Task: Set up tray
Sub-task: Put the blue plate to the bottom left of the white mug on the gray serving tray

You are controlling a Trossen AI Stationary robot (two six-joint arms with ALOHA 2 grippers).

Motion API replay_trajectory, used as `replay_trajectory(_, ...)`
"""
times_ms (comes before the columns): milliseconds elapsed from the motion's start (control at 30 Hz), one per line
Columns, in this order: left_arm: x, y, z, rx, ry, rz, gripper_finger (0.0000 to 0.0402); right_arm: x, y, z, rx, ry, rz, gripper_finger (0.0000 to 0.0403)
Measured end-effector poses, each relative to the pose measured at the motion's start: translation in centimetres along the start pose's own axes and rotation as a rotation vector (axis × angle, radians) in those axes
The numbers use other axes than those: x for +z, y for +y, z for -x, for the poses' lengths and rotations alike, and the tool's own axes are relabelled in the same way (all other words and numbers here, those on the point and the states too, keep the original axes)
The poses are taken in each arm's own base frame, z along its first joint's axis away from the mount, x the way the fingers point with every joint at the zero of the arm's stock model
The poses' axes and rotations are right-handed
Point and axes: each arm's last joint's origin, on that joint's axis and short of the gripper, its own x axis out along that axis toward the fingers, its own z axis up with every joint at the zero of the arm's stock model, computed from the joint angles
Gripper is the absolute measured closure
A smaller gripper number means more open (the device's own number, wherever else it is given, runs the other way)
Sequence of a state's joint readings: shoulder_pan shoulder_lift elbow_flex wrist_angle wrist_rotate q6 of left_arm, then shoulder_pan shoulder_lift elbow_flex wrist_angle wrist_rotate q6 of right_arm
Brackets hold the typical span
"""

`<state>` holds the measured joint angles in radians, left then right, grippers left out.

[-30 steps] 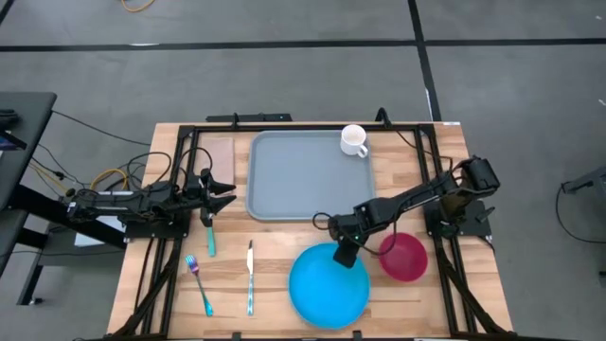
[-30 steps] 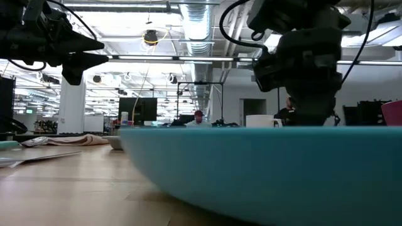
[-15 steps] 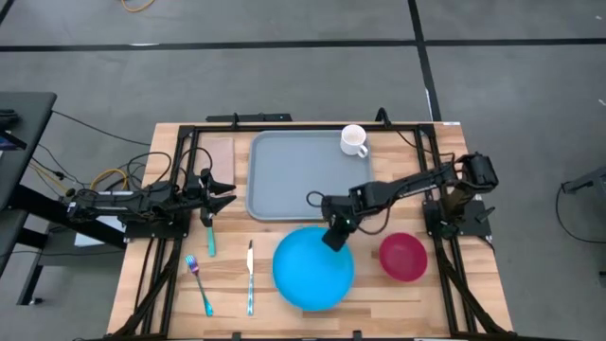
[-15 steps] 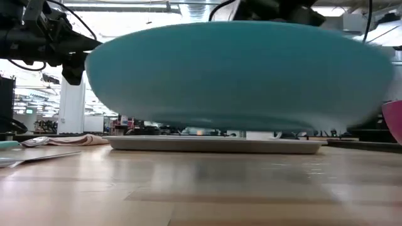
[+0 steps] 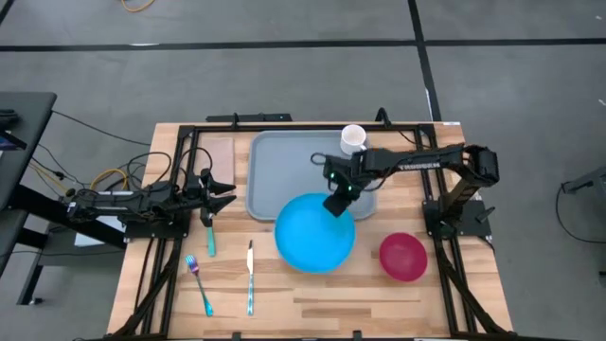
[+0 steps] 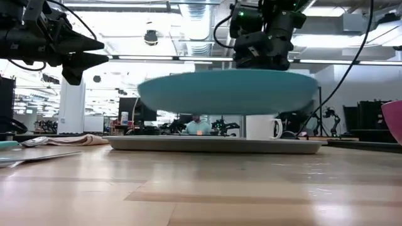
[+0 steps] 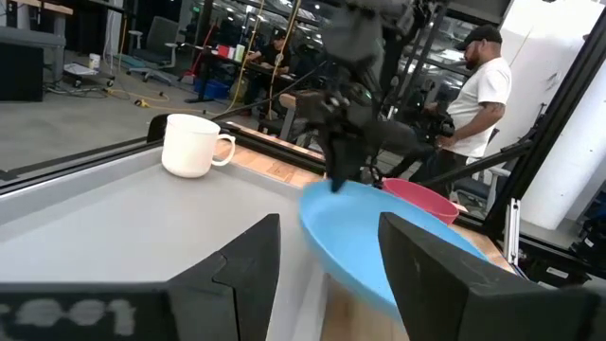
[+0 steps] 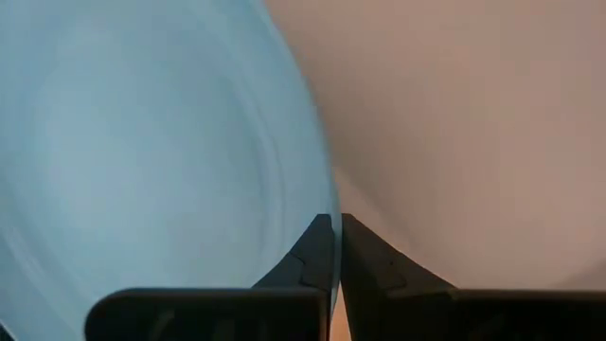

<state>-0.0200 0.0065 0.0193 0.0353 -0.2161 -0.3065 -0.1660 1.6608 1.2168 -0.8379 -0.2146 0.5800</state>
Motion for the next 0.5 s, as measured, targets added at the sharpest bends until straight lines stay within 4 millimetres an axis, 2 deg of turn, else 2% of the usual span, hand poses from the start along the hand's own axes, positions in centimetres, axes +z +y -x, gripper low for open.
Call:
replay_trajectory(167, 0.0, 0.0, 0.0, 0.0, 0.0, 0.0, 0.0232, 0.9, -2.7, 3.4, 0.005, -0.124, -0.119, 0.0402)
replay_trajectory(267, 0.0, 0.0, 0.0, 0.0, 0.0, 0.0, 0.0232, 1.4, -4.1, 4.8, -0.016, -0.187, -0.19, 0.0402)
replay_trajectory(367, 0.0, 0.0, 0.0, 0.0, 0.0, 0.0, 0.0232, 1.7, -5.2, 5.2, -0.042, -0.201, -0.231, 0.0402)
replay_trajectory(500, 0.0, 0.0, 0.0, 0.0, 0.0, 0.0, 0.0232, 2.4, -6.6, 4.3, -0.079, -0.171, -0.278, 0.0403)
